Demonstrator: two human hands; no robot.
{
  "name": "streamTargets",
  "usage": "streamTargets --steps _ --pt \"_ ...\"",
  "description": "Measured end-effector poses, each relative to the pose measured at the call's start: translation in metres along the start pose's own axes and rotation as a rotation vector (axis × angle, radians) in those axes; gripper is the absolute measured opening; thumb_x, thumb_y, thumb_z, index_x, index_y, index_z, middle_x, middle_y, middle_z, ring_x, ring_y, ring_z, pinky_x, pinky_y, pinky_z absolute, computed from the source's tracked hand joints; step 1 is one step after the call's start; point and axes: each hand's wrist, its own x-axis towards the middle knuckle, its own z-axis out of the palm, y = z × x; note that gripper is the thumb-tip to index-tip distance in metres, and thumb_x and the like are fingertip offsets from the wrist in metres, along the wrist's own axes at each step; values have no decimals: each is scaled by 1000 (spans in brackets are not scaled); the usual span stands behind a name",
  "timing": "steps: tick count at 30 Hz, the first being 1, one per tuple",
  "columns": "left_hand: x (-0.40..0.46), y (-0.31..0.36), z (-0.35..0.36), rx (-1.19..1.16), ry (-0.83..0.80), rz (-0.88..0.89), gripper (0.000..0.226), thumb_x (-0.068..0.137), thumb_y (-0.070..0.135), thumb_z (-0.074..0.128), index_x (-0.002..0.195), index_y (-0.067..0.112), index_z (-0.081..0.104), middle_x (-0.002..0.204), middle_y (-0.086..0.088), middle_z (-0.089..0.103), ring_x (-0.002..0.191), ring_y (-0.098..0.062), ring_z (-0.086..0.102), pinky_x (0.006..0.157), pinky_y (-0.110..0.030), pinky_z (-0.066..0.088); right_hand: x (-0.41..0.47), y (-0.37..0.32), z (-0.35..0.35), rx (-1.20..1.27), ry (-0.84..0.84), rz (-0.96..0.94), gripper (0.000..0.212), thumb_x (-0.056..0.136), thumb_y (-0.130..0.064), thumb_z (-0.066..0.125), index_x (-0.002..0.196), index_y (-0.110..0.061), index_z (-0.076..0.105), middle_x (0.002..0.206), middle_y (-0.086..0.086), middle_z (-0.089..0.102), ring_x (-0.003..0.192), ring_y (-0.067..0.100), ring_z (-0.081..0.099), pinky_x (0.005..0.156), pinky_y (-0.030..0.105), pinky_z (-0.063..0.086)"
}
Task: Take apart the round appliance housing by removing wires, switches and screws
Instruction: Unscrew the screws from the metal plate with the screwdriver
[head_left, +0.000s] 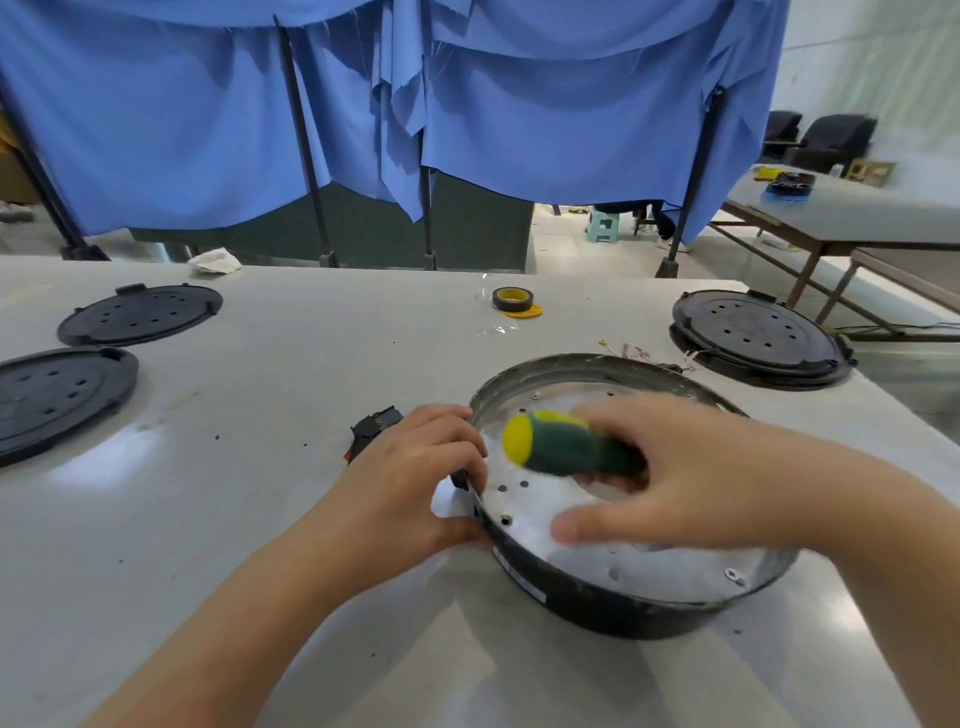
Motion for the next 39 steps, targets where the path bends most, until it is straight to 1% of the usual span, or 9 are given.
streamTargets --steps 3,7,13,18,23,27,30,34,39 --pt "0 -3 1 12 32 17 30 68 37 83 83 19 65 102 9 63 121 -13 49 95 -30 45 -11 1 12 -153 -76 51 53 53 -75 68 77 -34 46 68 -10 52 58 6 49 54 28 42" --pt "-1 -4 2 -62 90 -47 30 67 31 85 84 21 62 107 11 60 125 -10 48 94 -34 47 -10 6 23 -232 -19 47 40 63 -63 68 71 -30 47 65 -6 53 60 7 51 53 30 45" --pt "1 -3 1 -148 149 -97 29 70 31 80 89 20 62 120 8 53 105 -2 53 85 -10 39 -5 13 28 -123 118 -76 24 79 -30 63 66 -15 49 61 0 50 61 15 48 54 37 43" --pt "4 -2 -1 -117 235 -139 49 73 30 79 116 20 59 131 8 47 118 -5 47 95 -6 34 -2 17 18 -29 248 -151 27 81 -27 69 64 -17 50 61 -1 51 58 16 49 53 36 42" --pt "2 -1 -6 -111 429 -245 25 80 28 73 93 25 51 90 17 52 83 1 54 70 -8 40 0 20 10 21 290 -161 17 80 -25 72 70 -21 58 65 -1 57 60 17 53 56 40 46" --pt "0 4 3 -149 119 -367 21 69 48 62 62 28 58 66 11 60 66 -6 57 62 -28 48 0 19 14 6 304 -182 18 80 -24 72 69 -19 58 64 -1 56 61 17 52 55 39 44" --pt "0 11 19 -83 -116 -489 28 66 60 64 68 32 65 73 16 62 67 1 56 63 -25 49 1 18 18 -18 319 -195 24 80 -24 71 65 -19 53 62 -3 52 59 16 49 53 34 41" --pt "2 15 36 -14 -109 -549 32 67 63 67 77 32 64 78 14 60 70 0 54 58 -20 42 0 19 22 -47 349 -198 30 80 -22 70 61 -19 47 60 -3 47 58 17 45 51 32 37" --pt "4 20 40 -26 -107 -521 8 79 38 65 74 34 62 73 17 58 60 6 48 51 -5 28 0 20 24 -68 360 -191 31 79 -21 69 61 -20 44 59 -4 46 58 17 45 50 33 37"
